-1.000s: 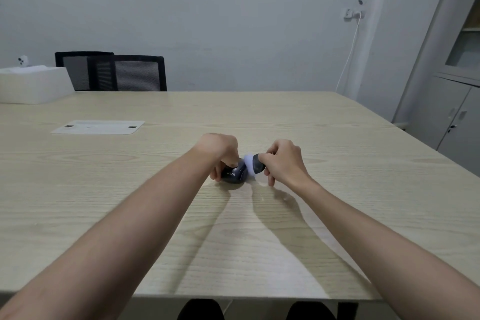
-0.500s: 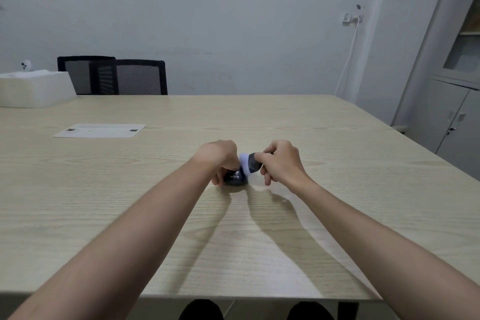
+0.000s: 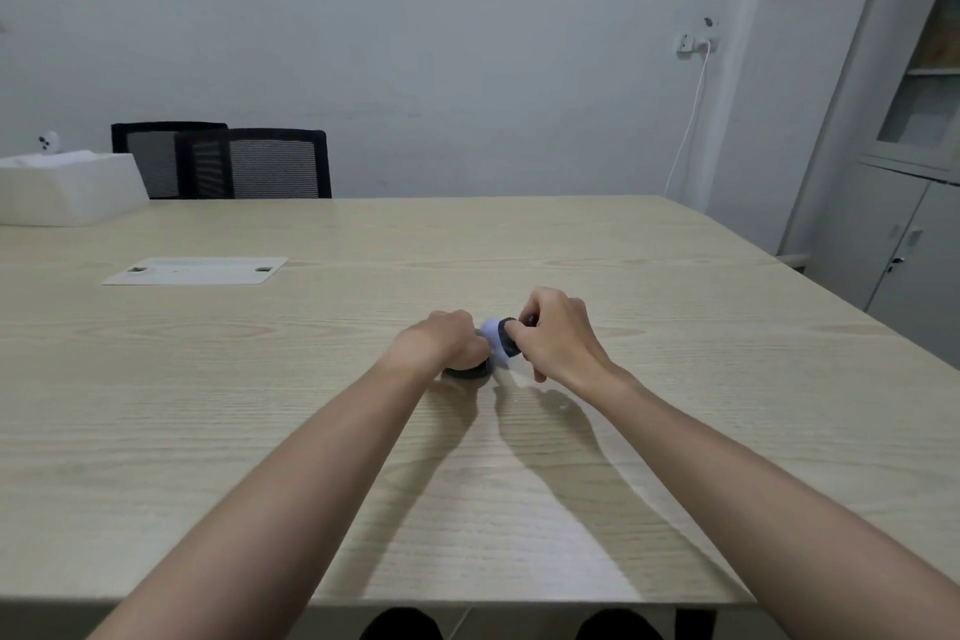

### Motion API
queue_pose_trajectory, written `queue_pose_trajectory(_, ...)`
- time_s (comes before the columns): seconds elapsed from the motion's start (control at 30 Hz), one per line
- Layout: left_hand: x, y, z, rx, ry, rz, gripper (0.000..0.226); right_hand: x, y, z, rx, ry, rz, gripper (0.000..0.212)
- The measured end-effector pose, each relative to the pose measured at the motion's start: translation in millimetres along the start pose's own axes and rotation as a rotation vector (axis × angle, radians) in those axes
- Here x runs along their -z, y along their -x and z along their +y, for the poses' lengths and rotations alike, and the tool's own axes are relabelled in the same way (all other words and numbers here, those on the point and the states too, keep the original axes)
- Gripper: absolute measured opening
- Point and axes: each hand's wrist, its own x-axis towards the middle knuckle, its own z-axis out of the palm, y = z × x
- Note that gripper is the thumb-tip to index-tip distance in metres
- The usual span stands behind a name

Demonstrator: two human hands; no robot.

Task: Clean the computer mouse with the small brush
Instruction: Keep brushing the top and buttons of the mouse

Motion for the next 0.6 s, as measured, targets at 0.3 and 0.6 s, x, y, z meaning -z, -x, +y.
queue_pose_trajectory(0.3,-33,1,-8,-0.101,0.202,0.187,0.015,26,1,25,-0.015,0.139,0.058,0.014)
queue_pose_trajectory(0.6,-60,3,-16,-0.161,0.197,0.395,0.032,31,20,43,0.089,0.314,-0.002,0.019)
